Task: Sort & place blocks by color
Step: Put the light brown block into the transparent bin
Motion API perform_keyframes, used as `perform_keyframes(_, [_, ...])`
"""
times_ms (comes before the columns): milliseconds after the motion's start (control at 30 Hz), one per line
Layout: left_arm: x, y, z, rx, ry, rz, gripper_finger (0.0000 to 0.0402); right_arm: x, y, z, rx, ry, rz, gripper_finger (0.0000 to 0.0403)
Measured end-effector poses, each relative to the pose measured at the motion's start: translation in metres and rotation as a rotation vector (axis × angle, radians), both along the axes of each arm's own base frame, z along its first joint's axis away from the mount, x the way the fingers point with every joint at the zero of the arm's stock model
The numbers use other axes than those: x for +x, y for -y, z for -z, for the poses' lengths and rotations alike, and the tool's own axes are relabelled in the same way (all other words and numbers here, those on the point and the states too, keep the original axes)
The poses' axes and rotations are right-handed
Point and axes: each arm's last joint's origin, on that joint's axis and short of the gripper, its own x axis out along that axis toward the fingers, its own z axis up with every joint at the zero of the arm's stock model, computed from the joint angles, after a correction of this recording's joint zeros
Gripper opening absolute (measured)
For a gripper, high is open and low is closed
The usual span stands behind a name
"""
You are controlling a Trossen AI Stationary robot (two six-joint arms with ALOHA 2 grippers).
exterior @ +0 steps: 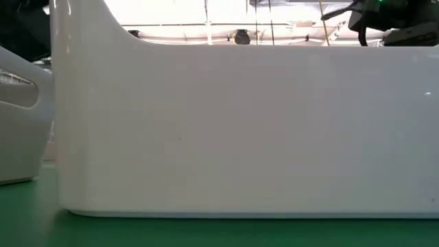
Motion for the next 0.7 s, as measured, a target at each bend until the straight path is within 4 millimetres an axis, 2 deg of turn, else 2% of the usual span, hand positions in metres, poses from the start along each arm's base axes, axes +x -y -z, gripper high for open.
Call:
perform_keyframes(167, [0.000, -0.003, -0.019, -0.016, 0.126, -0.043, 0.0254, 0.002, 0.003, 0.002, -0.019, -0.069, 0.281, 0.0224])
perform_keyframes(300, [-0.007, -0.012, -0.045, 0.053, 0.297, -0.089, 0.0255, 0.005, 0.005, 0.005, -0.055, -0.088, 0.452, 0.0224])
perform_keyframes(500, [-0.020, -0.032, -0.081, 0.227, 0.575, -0.139, 0.0255, 0.016, 0.004, 0.009, -0.043, -0.087, 0.552, 0.0224])
perform_keyframes(700, [-0.026, -0.047, -0.099, 0.369, 0.714, -0.149, 0.0255, 0.032, -0.005, 0.021, -0.035, -0.111, 0.574, 0.0224])
